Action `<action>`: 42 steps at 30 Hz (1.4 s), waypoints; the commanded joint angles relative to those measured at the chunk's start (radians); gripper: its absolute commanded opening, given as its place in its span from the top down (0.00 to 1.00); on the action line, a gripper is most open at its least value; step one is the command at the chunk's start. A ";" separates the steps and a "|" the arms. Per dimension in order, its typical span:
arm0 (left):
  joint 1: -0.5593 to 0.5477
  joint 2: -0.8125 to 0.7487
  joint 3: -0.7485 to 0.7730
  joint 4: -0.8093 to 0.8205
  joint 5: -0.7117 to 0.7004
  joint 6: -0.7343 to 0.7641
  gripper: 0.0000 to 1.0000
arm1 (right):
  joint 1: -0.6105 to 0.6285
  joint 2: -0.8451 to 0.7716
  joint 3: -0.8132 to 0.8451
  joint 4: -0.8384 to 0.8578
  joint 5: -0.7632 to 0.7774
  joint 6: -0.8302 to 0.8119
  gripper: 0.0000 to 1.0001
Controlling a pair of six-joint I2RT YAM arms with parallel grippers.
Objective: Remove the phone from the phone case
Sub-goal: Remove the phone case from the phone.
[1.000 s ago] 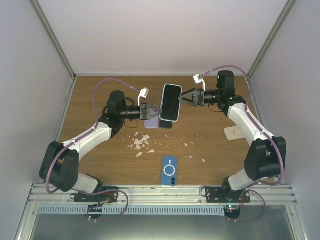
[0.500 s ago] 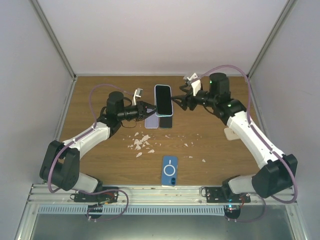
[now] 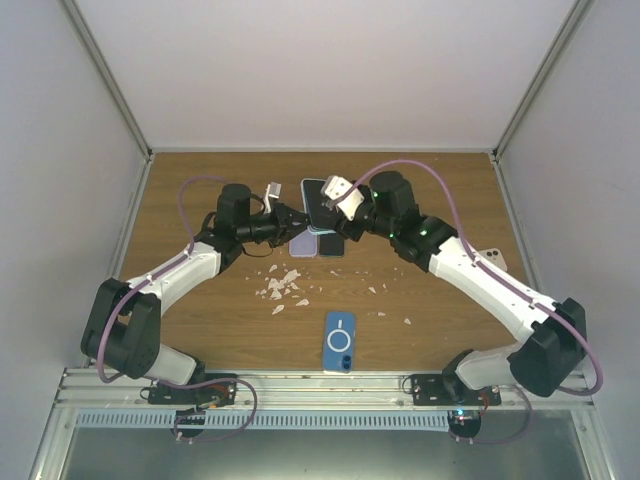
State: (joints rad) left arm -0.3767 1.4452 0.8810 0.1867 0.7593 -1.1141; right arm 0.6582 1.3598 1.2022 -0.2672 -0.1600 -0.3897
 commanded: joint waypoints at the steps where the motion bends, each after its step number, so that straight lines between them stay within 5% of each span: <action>1: 0.006 0.004 0.045 0.069 -0.006 -0.024 1.00 | 0.068 0.026 -0.027 0.053 0.127 -0.093 0.37; 24: 0.009 0.018 0.058 0.068 -0.018 -0.034 1.00 | 0.175 0.092 -0.104 0.118 0.310 -0.177 0.40; 42: -0.005 0.012 0.033 0.134 0.016 -0.083 1.00 | 0.215 0.169 -0.206 0.489 0.645 -0.416 0.61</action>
State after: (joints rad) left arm -0.3634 1.4788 0.8848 0.1818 0.6769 -1.1912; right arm 0.8867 1.4925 1.0225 0.0864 0.3428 -0.7208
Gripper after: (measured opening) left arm 0.088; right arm 0.399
